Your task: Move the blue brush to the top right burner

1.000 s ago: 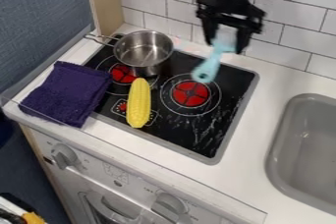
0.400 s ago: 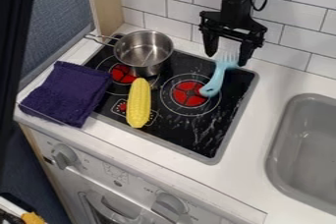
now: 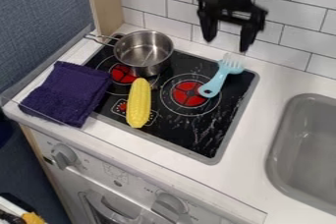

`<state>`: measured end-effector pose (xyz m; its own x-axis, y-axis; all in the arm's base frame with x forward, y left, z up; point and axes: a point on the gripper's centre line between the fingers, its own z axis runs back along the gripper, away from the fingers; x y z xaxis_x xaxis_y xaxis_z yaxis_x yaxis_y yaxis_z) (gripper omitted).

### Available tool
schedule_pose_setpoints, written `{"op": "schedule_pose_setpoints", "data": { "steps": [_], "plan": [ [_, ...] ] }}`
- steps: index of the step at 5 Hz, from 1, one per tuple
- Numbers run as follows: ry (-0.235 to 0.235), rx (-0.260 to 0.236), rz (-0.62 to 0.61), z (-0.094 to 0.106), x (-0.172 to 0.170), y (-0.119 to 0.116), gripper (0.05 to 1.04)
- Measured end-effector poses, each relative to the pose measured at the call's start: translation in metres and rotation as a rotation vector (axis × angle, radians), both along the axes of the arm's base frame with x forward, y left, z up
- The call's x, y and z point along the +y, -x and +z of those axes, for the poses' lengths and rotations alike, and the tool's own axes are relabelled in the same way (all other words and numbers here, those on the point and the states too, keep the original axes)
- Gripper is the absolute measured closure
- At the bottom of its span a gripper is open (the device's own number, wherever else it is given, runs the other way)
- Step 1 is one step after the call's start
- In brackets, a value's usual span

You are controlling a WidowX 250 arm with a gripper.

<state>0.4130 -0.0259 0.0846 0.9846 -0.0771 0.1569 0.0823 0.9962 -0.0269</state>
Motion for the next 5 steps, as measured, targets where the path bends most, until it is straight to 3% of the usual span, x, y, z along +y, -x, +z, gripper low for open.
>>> {"op": "schedule_pose_setpoints", "data": {
  "steps": [1, 2, 5],
  "plan": [
    [-0.008, -0.019, -0.004, 0.017, 0.003, 0.019, 0.083],
    [-0.027, -0.004, -0.001, 0.013, 0.013, 0.028, 0.083],
    [-0.023, -0.004, 0.003, 0.013, 0.014, 0.028, 0.083]
  ]
}}
